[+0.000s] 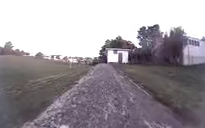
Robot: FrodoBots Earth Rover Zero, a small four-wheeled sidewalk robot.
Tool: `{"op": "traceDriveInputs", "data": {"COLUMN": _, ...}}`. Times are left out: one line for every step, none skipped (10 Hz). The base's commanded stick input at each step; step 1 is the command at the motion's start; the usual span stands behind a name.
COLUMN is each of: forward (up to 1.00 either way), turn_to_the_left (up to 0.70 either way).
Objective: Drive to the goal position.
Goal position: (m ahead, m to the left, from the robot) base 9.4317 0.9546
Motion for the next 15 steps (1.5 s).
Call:
{"op": "traceDriveInputs", "data": {"forward": 0.7, "turn_to_the_left": 0.0}}
{"op": "traceDriveInputs", "data": {"forward": 0.7, "turn_to_the_left": 0.0}}
{"op": "traceDriveInputs", "data": {"forward": 0.7, "turn_to_the_left": -0.18}}
{"op": "traceDriveInputs", "data": {"forward": 0.7, "turn_to_the_left": -0.35}}
{"op": "traceDriveInputs", "data": {"forward": 0.7, "turn_to_the_left": -0.35}}
{"op": "traceDriveInputs", "data": {"forward": 0.7, "turn_to_the_left": -0.35}}
{"op": "traceDriveInputs", "data": {"forward": 0.7, "turn_to_the_left": -0.35}}
{"op": "traceDriveInputs", "data": {"forward": 0.7, "turn_to_the_left": -0.35}}
{"op": "traceDriveInputs", "data": {"forward": 0.7, "turn_to_the_left": 0.0}}
{"op": "traceDriveInputs", "data": {"forward": 0.7, "turn_to_the_left": 0.0}}
{"op": "traceDriveInputs", "data": {"forward": 0.7, "turn_to_the_left": 0.0}}
{"op": "traceDriveInputs", "data": {"forward": 0.7, "turn_to_the_left": 0.0}}
{"op": "traceDriveInputs", "data": {"forward": 0.7, "turn_to_the_left": 0.0}}
{"op": "traceDriveInputs", "data": {"forward": 0.7, "turn_to_the_left": 0.0}}
{"op": "traceDriveInputs", "data": {"forward": 0.7, "turn_to_the_left": 0.0}}
